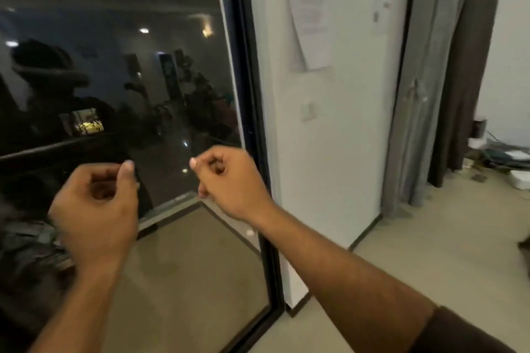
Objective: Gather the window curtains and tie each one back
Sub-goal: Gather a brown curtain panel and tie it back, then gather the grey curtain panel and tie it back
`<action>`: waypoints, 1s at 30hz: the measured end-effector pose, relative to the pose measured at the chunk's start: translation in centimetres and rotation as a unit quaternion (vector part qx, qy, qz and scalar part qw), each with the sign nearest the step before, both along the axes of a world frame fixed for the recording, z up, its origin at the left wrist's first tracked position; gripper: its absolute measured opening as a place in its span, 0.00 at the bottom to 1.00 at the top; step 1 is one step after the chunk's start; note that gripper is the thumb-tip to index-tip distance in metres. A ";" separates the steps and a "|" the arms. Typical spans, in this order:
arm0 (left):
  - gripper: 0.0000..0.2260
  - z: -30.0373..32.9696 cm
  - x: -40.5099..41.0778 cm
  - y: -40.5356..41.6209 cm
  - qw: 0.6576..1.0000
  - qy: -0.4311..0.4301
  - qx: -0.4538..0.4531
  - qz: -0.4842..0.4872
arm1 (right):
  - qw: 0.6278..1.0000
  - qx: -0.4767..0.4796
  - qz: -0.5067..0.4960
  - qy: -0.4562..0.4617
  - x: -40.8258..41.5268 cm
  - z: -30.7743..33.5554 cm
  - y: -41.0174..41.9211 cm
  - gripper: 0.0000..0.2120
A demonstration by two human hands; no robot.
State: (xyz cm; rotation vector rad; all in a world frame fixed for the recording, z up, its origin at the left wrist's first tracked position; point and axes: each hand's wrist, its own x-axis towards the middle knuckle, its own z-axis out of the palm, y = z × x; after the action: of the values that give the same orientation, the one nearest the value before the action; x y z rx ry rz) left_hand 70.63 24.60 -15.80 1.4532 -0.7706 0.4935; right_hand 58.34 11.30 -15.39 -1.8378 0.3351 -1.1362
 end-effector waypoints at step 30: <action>0.07 -6.9 -39.1 -86.9 0.793 -0.122 0.165 -0.573 | 0.832 -0.005 -0.545 0.101 -46.4 -3.0 -68.3 0.03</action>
State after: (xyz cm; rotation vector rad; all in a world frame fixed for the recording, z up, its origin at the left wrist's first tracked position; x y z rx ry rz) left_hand 31.52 -62.33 -22.72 0.9559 -1.8225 -0.4348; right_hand 11.91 -56.96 -18.43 -1.7490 1.6554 -1.6423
